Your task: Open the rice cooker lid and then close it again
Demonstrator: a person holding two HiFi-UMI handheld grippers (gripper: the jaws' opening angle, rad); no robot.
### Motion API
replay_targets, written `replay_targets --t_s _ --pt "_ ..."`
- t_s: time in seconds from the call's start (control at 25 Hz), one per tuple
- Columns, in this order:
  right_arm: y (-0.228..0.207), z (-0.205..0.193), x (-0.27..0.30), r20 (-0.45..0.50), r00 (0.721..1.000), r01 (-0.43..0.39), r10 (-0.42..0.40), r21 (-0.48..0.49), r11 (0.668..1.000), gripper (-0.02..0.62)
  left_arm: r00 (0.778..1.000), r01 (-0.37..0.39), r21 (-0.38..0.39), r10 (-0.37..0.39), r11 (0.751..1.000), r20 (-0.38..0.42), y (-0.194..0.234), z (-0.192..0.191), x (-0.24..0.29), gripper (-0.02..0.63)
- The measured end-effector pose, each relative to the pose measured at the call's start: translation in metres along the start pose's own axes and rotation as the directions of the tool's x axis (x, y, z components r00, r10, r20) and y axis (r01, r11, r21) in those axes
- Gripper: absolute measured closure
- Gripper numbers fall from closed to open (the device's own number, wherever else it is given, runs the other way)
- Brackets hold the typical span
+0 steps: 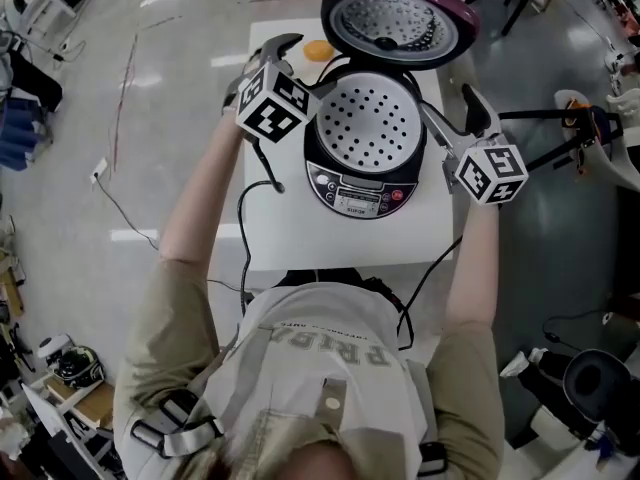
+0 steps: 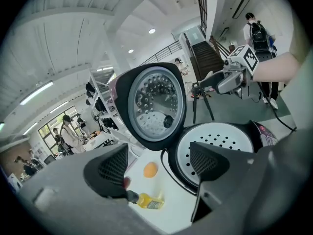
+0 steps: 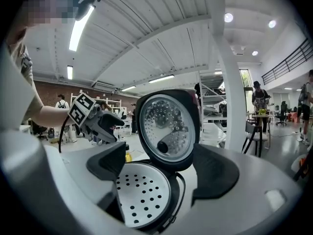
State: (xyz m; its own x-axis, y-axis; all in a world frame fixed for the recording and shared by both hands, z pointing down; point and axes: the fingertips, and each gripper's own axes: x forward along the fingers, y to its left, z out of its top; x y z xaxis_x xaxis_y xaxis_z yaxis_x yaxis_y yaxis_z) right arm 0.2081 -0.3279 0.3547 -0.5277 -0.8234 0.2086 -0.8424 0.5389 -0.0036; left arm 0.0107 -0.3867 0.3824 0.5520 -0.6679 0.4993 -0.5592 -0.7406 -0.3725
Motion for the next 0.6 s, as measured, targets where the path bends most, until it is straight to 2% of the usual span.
replay_targets --t_s 0.6 --pt "-0.057 0.017 0.050 -0.013 1.000 -0.015 0.014 -0.023 1.000 0.175 0.999 -0.048 0.019 0.049 0.999 -0.021 0.047 0.012 0.042 0.188"
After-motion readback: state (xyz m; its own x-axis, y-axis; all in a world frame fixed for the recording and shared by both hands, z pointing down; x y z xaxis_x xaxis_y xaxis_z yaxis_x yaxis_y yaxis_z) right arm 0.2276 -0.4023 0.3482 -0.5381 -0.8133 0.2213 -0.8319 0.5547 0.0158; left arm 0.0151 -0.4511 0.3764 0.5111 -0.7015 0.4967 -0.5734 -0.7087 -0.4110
